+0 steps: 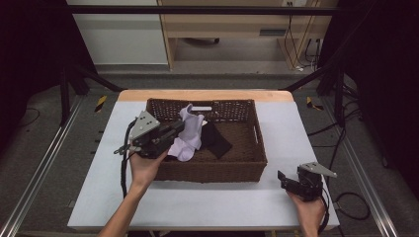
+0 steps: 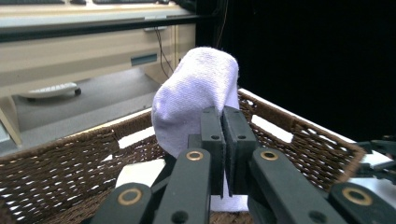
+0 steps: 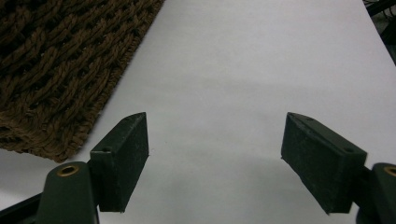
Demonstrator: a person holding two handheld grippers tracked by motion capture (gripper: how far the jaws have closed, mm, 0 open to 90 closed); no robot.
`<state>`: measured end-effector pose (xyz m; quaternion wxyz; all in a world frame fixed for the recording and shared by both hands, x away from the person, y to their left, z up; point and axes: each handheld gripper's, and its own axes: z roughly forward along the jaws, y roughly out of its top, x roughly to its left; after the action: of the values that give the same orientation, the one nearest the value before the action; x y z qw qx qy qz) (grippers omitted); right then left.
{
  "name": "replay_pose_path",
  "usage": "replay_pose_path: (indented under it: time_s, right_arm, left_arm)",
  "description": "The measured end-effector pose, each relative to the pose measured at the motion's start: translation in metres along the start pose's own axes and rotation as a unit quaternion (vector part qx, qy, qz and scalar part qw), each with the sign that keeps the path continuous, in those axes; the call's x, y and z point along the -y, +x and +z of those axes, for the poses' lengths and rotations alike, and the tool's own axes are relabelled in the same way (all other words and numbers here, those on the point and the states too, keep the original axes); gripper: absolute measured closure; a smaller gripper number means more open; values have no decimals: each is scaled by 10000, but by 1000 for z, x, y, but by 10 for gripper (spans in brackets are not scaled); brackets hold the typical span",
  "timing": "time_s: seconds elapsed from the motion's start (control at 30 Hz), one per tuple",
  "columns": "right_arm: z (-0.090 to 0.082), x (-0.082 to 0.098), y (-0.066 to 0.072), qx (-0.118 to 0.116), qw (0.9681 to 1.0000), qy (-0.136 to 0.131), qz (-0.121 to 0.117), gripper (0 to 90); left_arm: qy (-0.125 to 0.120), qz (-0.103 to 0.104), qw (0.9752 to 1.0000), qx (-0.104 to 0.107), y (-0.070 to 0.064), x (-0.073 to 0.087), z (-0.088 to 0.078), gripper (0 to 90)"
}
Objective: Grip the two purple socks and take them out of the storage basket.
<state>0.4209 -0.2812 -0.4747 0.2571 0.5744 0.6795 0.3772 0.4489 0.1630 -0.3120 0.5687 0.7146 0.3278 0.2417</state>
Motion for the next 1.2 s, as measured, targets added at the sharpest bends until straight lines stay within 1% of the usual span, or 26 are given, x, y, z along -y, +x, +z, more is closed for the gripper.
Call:
replay_pose_path:
  time_s: [0.03, 0.1, 0.13, 0.2, 0.27, 0.3, 0.4, 0.43, 0.47, 0.57, 0.63, 0.7, 0.73, 0.77, 0.8, 0.83, 0.87, 0.93, 1.03, 1.07, 1.13, 1.17, 1.2]
  right_arm:
    - [0, 0, 0, 15, 10000, 8, 6, 234]
    - [-1, 0, -1, 23, 10000, -6, 24, 235]
    - [-1, 0, -1, 23, 10000, -6, 24, 235]
    - [-1, 1, -1, 27, 10000, 14, 37, 235]
    - [-1, 1, -1, 22, 10000, 16, 12, 236]
    - [-1, 1, 0, 24, 10000, 26, 7, 237]
    - [-1, 1, 0, 23, 10000, 25, 2, 238]
    - [-1, 1, 0, 26, 10000, 30, -10, 238]
    - [-1, 1, 0, 30, 10000, 28, -1, 238]
    - [-2, 1, 0, 31, 10000, 29, -3, 238]
    - [-1, 1, 0, 31, 10000, 31, -53, 238]
    - [-1, 1, 1, 18, 10000, 41, -68, 237]
    - [-2, 1, 1, 6, 10000, 39, -76, 238]
    - [-2, 1, 2, 7, 10000, 36, -82, 238]
    - [-3, 0, 2, -18, 10000, 17, -91, 238]
    - [-3, 0, 3, -36, 10000, 1, -88, 239]
    - [-3, 0, 3, -36, 10000, 1, -88, 239]
    - [-4, 1, 3, -71, 10000, -1, -64, 239]
    - [-5, 1, 4, -81, 9999, 2, -85, 239]
    - [-5, 1, 4, -73, 9999, 4, -86, 239]
    - [-4, 1, 3, -65, 9999, 2, -105, 239]
    - [-4, 1, 3, -56, 9999, 9, -97, 239]
    - [-4, 1, 3, -43, 10000, 22, -86, 239]
  left_arm:
    - [-45, -4, 10000, 31, -1, 0, -5, 869]
    - [-191, 26, 9998, 84, -4, -1, -23, 869]
    - [-191, 26, 9998, 84, -4, -1, -23, 869]
    - [-250, 59, 9996, 126, -6, -1, -34, 869]
    - [-272, 75, 9994, 174, -8, 1, -42, 868]
    - [-279, 100, 9994, 202, -10, 6, -50, 868]
    - [-318, 78, 9991, 265, -12, 10, -57, 868]
    - [-314, 149, 9991, 235, -13, 14, -64, 868]
    - [-314, 149, 9991, 235, -13, 14, -64, 868]
    - [-315, 176, 9990, 273, -15, 16, -72, 868]
    - [-369, 207, 9986, 307, -16, 16, -77, 868]
    - [-347, 222, 9984, 400, -19, 20, -80, 868]
    - [-347, 222, 9984, 400, -19, 20, -80, 867]
    - [-248, 294, 9981, 474, -23, 25, -80, 867]
    - [-248, 294, 9981, 474, -23, 25, -80, 867]
    - [-108, 330, 9979, 540, -27, 31, -78, 867]
    - [-108, 330, 9979, 540, -27, 31, -78, 867]
    - [-16, 340, 9976, 596, -30, 35, -76, 867]
    - [45, 301, 9972, 684, -34, 39, -76, 867]
    - [65, 317, 9970, 702, -36, 41, -76, 867]
    - [154, 337, 9966, 730, -39, 47, -76, 867]
    - [274, 319, 9960, 793, -41, 53, -75, 867]
    - [274, 319, 9960, 793, -41, 53, -75, 867]
